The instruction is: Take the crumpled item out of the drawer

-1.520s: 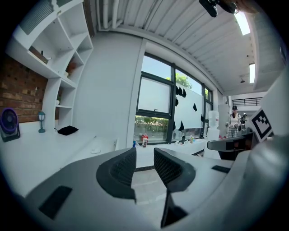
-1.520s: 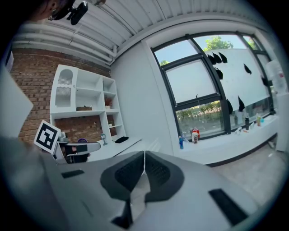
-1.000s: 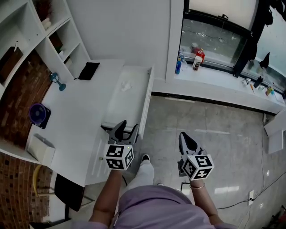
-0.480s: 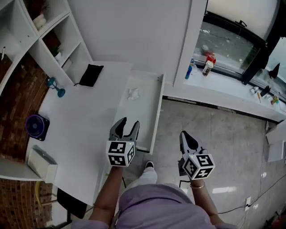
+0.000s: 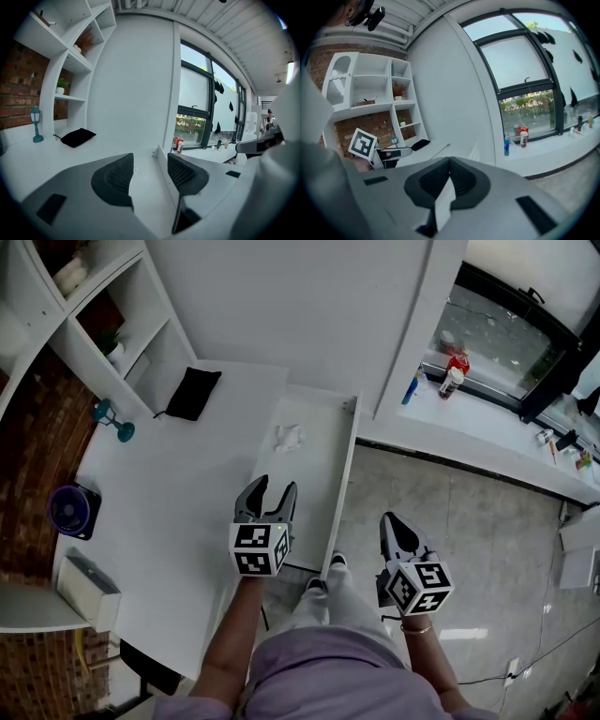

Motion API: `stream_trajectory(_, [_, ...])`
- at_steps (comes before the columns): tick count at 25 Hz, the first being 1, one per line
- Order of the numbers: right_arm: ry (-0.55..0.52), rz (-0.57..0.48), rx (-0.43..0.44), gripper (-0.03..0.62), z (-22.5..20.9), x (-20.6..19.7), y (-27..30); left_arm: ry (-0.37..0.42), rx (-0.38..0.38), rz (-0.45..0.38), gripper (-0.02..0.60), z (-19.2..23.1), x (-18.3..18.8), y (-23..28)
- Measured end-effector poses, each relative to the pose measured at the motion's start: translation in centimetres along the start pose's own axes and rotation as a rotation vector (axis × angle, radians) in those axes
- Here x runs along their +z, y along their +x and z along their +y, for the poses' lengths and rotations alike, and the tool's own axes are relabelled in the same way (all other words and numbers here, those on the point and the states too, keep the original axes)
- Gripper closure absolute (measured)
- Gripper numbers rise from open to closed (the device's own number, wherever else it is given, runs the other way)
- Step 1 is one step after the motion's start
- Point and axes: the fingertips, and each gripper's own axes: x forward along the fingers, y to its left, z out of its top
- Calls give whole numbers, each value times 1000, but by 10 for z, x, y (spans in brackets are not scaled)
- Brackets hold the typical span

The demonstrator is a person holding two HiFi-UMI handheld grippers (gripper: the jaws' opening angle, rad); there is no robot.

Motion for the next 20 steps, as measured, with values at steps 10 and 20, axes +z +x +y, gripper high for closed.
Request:
stream_trajectory(10, [-5,18,32,591,-36,29,61,5,55,68,359,19,-2,75])
stream_trajectory(20, [-8,88,59,591,-59,31,108,13,76,162,334,41,-23,140])
